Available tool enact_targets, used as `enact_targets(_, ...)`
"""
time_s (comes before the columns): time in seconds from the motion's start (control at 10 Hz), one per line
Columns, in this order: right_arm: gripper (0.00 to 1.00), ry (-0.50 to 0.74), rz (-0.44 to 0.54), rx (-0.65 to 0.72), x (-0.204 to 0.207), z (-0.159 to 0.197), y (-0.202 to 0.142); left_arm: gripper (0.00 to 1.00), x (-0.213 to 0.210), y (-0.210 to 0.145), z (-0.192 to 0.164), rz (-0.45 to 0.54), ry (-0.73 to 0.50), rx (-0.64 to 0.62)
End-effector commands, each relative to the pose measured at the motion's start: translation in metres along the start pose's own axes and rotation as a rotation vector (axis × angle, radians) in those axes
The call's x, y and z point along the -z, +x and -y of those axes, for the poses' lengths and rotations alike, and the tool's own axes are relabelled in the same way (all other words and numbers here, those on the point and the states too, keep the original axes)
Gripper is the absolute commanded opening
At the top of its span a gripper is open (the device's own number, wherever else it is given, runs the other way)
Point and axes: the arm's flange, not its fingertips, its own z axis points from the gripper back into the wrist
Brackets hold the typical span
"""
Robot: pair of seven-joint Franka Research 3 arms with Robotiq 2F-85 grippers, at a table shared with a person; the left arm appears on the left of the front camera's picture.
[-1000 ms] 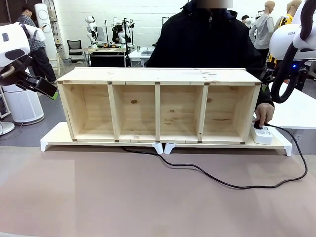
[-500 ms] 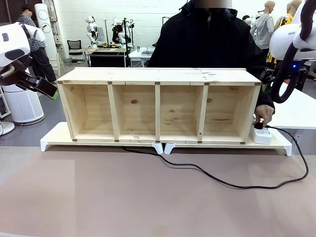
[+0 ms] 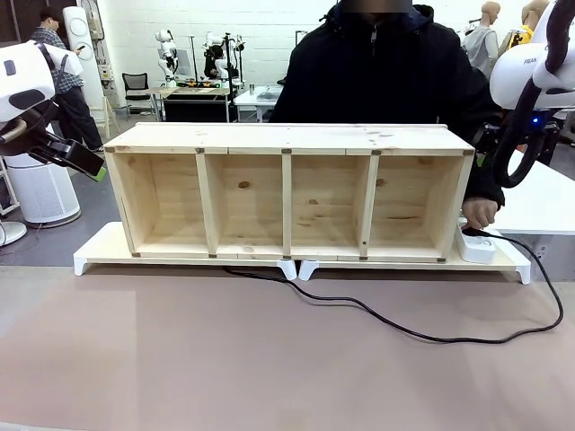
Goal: Perform cable management.
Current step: Release the Power Cable when the human grasps it.
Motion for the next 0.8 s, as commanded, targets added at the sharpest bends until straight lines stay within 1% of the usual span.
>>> enact_targets(0.0, 1.00, 0.000, -0.005, 0.000, 0.0007, -0.0001, -0.0005, 1.00, 0.0015, 0.0015, -0.0001, 0.011, 0.007, 0.001)
enact_targets(0.7, 1.00, 0.000, -0.005, 0.000, 0.0007, -0.0001, -0.0005, 1.00, 0.0015, 0.0015, -0.0001, 0.011, 0.007, 0.001)
